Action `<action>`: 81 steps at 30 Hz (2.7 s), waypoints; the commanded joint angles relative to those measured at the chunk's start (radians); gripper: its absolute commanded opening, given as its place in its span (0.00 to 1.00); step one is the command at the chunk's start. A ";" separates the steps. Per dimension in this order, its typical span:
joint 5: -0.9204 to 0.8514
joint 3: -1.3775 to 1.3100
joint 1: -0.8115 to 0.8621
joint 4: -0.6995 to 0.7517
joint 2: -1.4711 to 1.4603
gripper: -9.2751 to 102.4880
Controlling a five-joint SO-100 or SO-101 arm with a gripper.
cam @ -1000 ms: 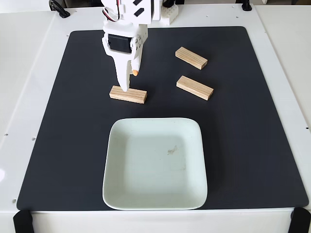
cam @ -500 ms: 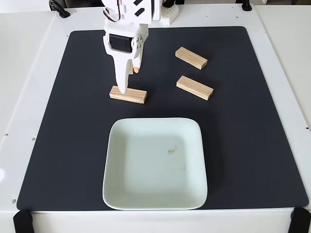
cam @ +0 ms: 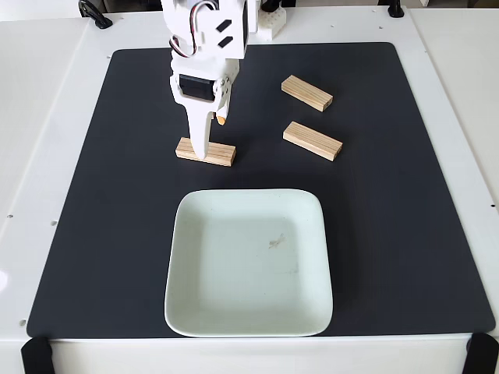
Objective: Pick up the wooden block and place them on the plate.
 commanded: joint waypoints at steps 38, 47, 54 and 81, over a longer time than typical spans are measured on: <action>-0.170 0.011 0.061 -0.181 -0.089 0.36; -0.204 0.018 0.061 -0.212 -0.089 0.36; -0.204 0.041 0.061 -0.215 -0.091 0.16; -0.190 -0.083 -0.048 -0.192 0.189 0.08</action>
